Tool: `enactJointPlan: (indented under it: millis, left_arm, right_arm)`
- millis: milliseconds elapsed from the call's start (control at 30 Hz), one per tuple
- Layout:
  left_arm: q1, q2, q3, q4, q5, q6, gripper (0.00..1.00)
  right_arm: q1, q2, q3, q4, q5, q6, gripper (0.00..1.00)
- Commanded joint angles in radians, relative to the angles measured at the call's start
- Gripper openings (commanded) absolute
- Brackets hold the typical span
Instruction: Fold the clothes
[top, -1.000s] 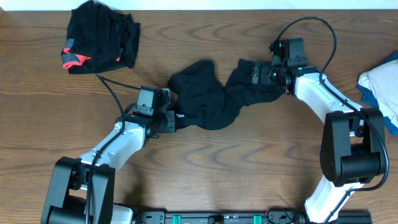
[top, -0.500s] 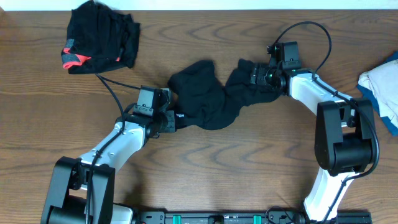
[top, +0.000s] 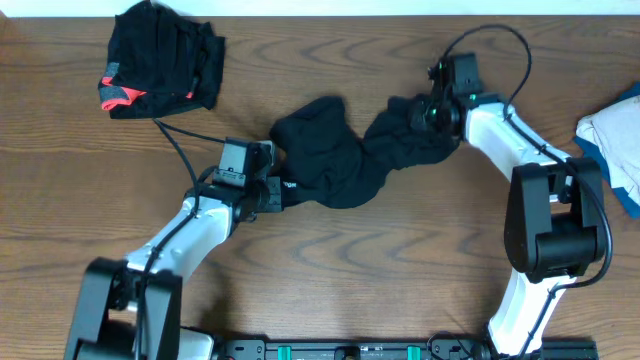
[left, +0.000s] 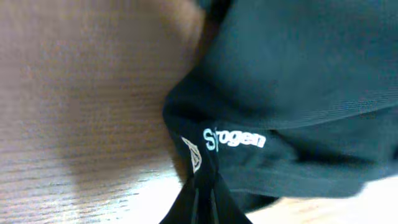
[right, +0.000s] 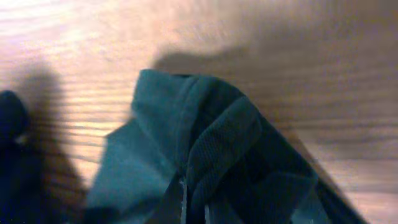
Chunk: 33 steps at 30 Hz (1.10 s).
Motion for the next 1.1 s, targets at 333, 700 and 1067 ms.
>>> enactJointPlan:
  millis: [333, 700, 1067]
  left_arm:
    - [-0.003, -0.455, 0.014, -0.065, 0.028, 0.009, 0.06]
    - [-0.003, -0.772, 0.015, -0.079, 0.028, -0.008, 0.06]
    - [-0.003, -0.956, 0.063, -0.080, 0.031, -0.062, 0.06]
  right_arm:
    - [-0.001, -0.230, 0.168, -0.183, 0.022, -0.023, 0.01]
    - [0.001, -0.454, 0.168, -0.269, 0.085, -0.042, 0.01]
    - [0.001, -0.621, 0.170, -0.354, 0.102, -0.041, 0.01]
